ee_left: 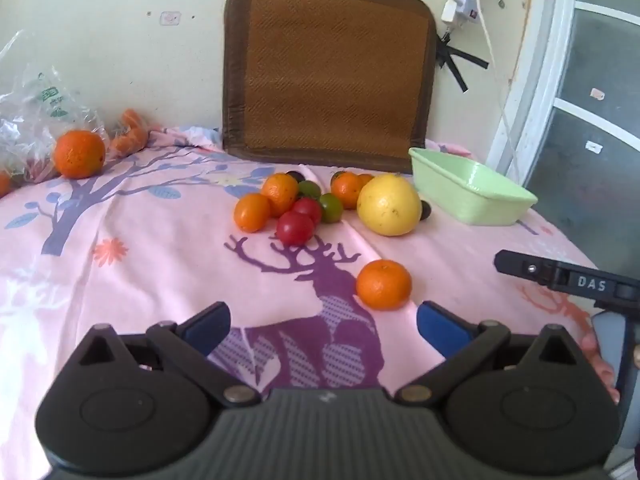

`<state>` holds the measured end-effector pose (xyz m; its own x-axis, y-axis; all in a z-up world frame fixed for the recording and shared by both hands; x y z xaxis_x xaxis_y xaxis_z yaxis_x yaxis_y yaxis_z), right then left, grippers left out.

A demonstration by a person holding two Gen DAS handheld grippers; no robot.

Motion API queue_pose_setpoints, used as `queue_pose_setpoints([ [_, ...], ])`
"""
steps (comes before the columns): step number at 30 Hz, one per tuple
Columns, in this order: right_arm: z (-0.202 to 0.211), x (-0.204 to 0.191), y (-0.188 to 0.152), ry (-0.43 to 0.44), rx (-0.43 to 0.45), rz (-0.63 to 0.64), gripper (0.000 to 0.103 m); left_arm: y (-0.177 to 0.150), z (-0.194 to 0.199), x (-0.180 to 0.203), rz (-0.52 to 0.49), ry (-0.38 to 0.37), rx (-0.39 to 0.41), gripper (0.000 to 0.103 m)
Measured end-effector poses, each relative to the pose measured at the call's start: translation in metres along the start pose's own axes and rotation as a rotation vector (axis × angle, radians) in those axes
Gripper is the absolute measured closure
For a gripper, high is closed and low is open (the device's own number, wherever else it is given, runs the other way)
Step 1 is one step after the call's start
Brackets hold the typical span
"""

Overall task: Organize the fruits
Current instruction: 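Grasp a tangerine with the left tool while the right tool grasps a red tomato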

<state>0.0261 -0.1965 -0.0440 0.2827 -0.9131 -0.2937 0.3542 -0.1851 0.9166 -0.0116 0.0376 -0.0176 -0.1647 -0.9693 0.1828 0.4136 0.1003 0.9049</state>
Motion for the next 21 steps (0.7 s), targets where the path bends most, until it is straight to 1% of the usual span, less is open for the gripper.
queue_pose_setpoints([
  [1,-0.004,-0.005,0.001,0.036,-0.018,-0.018,0.043,0.003,-0.002,0.006,-0.027,-0.015,0.008,0.006],
  [2,-0.007,-0.010,0.003,0.072,-0.027,-0.032,0.048,0.004,-0.006,0.013,-0.054,-0.027,0.006,0.010],
  [3,-0.007,-0.016,0.005,0.097,-0.029,-0.026,0.054,0.004,-0.011,0.019,-0.071,-0.043,-0.003,0.018],
  [4,-0.011,-0.021,0.008,0.107,-0.025,-0.011,0.057,0.004,-0.015,0.026,-0.078,-0.065,-0.018,0.025],
  [6,-0.015,-0.027,0.014,0.139,-0.033,0.011,0.058,0.003,-0.023,0.033,-0.082,-0.099,-0.039,0.030],
  [7,-0.018,-0.030,0.016,0.156,-0.040,0.012,0.059,0.003,-0.027,0.034,-0.089,-0.097,-0.041,0.030],
  [8,-0.021,-0.030,0.018,0.173,-0.052,0.012,0.059,0.003,-0.031,0.035,-0.103,-0.082,-0.037,0.030],
  [10,-0.023,-0.037,0.020,0.195,-0.039,0.030,0.059,0.002,-0.042,0.034,-0.127,-0.051,-0.049,0.032],
  [11,-0.026,-0.043,0.023,0.207,-0.005,0.057,0.059,0.000,-0.048,0.034,-0.128,-0.043,-0.064,0.034],
  [12,-0.029,-0.047,0.024,0.216,0.005,0.066,0.059,-0.001,-0.052,0.034,-0.123,-0.049,-0.076,0.037],
  [13,-0.033,-0.051,0.025,0.222,0.011,0.071,0.059,-0.003,-0.055,0.034,-0.120,-0.055,-0.079,0.047],
  [14,-0.036,-0.053,0.025,0.231,0.009,0.070,0.059,-0.004,-0.057,0.033,-0.121,-0.055,-0.079,0.051],
  [15,-0.038,-0.061,0.026,0.246,0.031,0.091,0.059,-0.004,-0.057,0.031,-0.118,-0.061,-0.067,0.063],
  [16,-0.040,-0.066,0.025,0.262,0.023,0.095,0.059,-0.002,-0.054,0.028,-0.095,-0.075,-0.065,0.066],
  [18,-0.047,-0.081,0.023,0.291,0.006,0.127,0.059,0.004,-0.045,0.012,-0.056,-0.067,-0.057,0.066],
  [21,-0.062,-0.107,0.014,0.325,-0.063,0.169,0.059,0.007,-0.021,-0.020,-0.024,-0.023,-0.030,0.066],
])
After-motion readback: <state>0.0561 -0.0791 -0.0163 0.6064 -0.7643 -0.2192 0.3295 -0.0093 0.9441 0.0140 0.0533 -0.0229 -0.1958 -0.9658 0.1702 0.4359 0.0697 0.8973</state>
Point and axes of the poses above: each gripper's, at about its wrist camera, not at the fingertips, and z roughly against the way its jaws point, x to its right, y to its top, the point moved 7 cm from there along -z, roughly the way its jaws point, and after that the axes turned 11 degrees about x, right-handed, at the moved point
